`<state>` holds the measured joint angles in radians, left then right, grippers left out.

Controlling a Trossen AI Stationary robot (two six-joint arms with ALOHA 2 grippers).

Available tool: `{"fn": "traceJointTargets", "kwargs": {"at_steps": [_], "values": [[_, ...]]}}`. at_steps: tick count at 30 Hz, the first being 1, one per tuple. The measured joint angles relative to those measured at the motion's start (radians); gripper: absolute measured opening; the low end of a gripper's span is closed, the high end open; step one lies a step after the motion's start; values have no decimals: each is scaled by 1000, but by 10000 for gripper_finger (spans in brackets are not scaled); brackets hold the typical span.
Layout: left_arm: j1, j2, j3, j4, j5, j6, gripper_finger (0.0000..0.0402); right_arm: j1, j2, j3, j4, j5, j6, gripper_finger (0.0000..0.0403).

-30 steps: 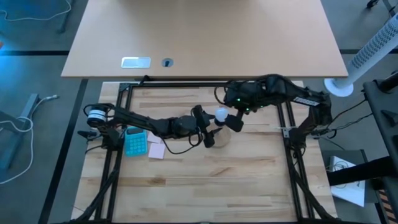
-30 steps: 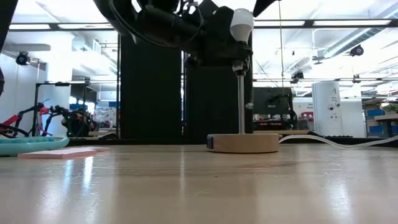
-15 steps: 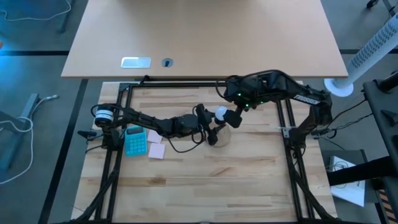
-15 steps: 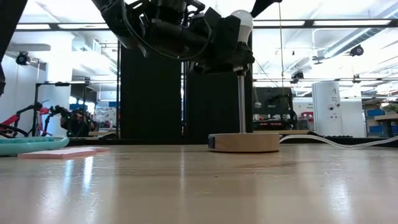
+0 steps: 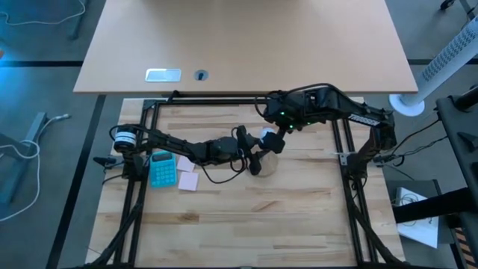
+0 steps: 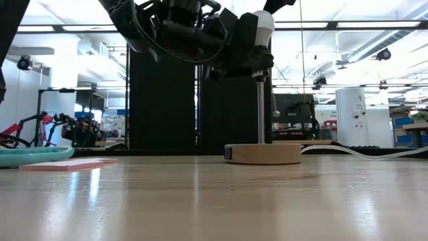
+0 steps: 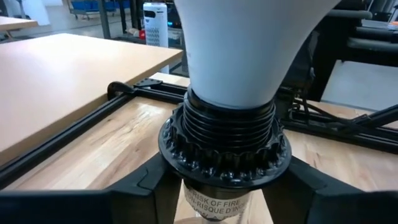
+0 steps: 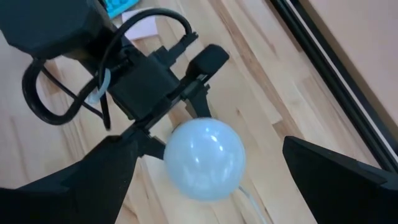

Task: Screw lightbulb
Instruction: Insert the lightbulb into the lamp

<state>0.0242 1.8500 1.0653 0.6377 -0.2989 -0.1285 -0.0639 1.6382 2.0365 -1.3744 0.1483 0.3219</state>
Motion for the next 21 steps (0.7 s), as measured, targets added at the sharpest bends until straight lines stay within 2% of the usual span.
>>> {"fn": "traceJointTargets", "kwargs": {"at_steps": [15,21], "values": [[-1,0,2,-14,-3,-22,172,-3,0,35,4,0,-7,396],[-1,0,2,-16,-4,-22,171,-12,0,35,4,1,78,396]]}}
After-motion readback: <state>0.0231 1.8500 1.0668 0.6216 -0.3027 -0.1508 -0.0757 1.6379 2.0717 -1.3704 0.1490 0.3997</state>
